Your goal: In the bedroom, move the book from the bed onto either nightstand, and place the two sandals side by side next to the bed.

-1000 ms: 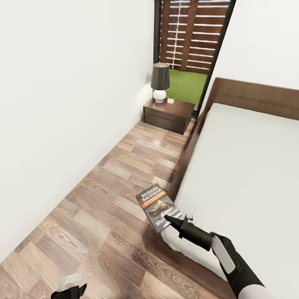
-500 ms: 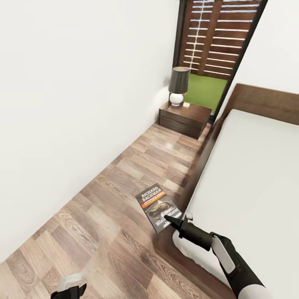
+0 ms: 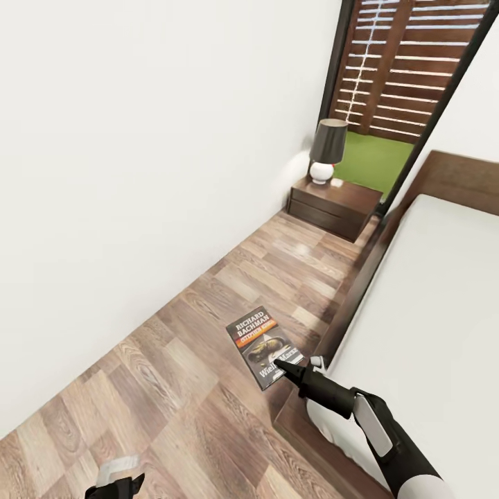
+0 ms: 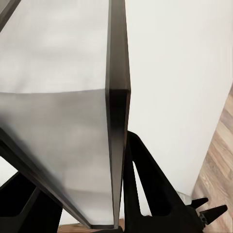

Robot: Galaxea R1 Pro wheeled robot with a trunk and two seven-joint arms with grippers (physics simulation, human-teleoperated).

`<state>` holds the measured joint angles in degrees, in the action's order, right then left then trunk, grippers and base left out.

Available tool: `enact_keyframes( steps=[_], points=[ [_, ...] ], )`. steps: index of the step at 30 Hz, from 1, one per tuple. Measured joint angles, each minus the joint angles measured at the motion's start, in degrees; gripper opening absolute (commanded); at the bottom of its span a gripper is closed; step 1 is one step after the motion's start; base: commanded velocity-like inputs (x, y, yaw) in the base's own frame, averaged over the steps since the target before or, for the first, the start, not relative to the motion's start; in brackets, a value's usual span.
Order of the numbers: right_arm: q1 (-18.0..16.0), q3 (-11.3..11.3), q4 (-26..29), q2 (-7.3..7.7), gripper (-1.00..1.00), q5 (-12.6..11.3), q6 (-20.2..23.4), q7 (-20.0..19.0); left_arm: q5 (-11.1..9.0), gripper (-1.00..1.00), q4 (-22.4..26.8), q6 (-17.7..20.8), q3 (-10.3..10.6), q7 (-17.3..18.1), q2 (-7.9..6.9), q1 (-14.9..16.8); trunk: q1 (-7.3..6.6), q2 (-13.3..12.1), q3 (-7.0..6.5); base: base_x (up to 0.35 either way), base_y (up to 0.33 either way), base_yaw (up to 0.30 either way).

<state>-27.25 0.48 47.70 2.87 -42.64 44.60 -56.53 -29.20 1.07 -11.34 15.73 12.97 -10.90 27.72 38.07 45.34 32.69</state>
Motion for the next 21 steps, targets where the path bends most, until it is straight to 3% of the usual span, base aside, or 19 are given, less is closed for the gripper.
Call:
enact_keyframes(
  steps=[21],
  points=[
    [0.0,0.0,0.0,0.00,-1.00,0.0,-0.1,0.0,0.0,1.00,0.0,0.0,0.0,0.0,0.01,0.0,0.00,0.0,-1.38,0.000,0.000,0.223]
  ],
)
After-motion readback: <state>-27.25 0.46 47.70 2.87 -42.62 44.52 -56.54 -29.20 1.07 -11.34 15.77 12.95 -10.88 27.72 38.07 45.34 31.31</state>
